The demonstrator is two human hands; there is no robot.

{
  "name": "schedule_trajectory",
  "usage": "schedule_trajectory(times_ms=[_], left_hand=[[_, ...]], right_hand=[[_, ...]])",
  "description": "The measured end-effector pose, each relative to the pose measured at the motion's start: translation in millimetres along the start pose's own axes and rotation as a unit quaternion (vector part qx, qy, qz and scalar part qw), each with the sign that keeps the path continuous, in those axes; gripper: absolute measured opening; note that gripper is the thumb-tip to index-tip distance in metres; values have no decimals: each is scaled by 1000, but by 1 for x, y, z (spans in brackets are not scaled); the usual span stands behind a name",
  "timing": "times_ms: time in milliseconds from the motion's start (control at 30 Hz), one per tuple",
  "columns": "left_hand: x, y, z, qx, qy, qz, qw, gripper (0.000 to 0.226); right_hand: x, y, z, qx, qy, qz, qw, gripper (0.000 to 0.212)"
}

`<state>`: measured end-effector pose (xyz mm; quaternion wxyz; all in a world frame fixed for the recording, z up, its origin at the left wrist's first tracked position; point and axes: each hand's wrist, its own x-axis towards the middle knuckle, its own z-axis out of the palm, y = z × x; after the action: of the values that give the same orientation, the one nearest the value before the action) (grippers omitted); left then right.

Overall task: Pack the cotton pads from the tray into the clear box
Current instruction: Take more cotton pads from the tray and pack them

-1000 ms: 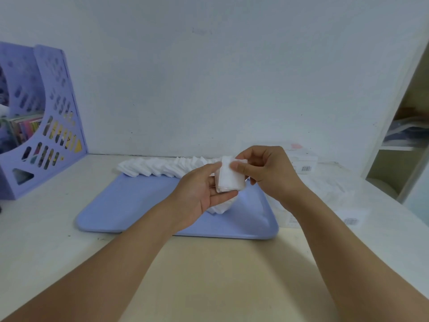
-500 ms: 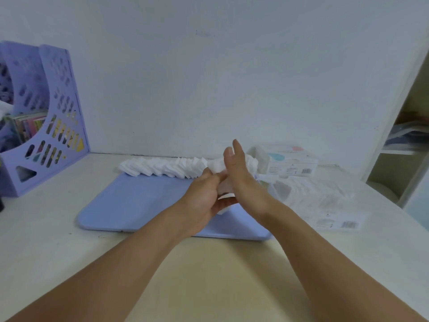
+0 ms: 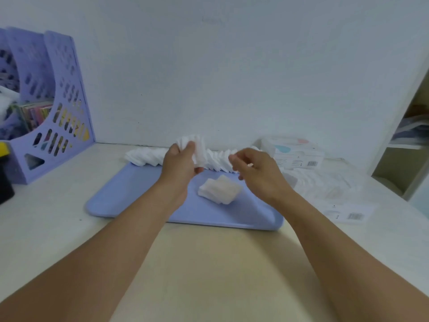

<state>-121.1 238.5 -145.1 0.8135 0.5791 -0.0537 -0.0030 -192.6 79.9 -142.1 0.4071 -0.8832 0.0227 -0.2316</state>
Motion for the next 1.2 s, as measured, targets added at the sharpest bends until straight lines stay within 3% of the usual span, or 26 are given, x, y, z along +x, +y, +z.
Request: schedule_trajectory(times_ms=[100,267,400,567,633,700,800,867,1067,1200], left_hand=[[10,-9,-13,69,59,6,996,10],[13,-22,-15,70,42,-90,993,15],[14,-23,-12,48,25,-109,993,26],[15,-24,-16,22,41,-85,995,5],[16,-24,-19,18,72,-70,995,5],[17,-25,-21,13,87,-57,994,10],[10,-28,-13,44,42,-50,997,21],[3,-31,-4,59,-10,-52,997,30],[-13,-26,7,-17,-121,-67,990,25],[-14,-23,10,-59,-110,-89,988,31]], right_hand=[[-1,8,14,-101,-76,-2,992,30],[2,12,23,-76,-111,50,990,24],[8,12,21,-43,-177,99,978,51],[8,14,13,-29,-226,134,964,31],[8,16,11,17,-211,132,968,31],[7,15,7,147,-194,122,962,35],[7,11,1,352,-225,122,900,50],[7,9,0,401,-234,122,877,57],[7,9,-1,359,-199,127,903,45],[8,11,-5,313,-194,118,922,47]])
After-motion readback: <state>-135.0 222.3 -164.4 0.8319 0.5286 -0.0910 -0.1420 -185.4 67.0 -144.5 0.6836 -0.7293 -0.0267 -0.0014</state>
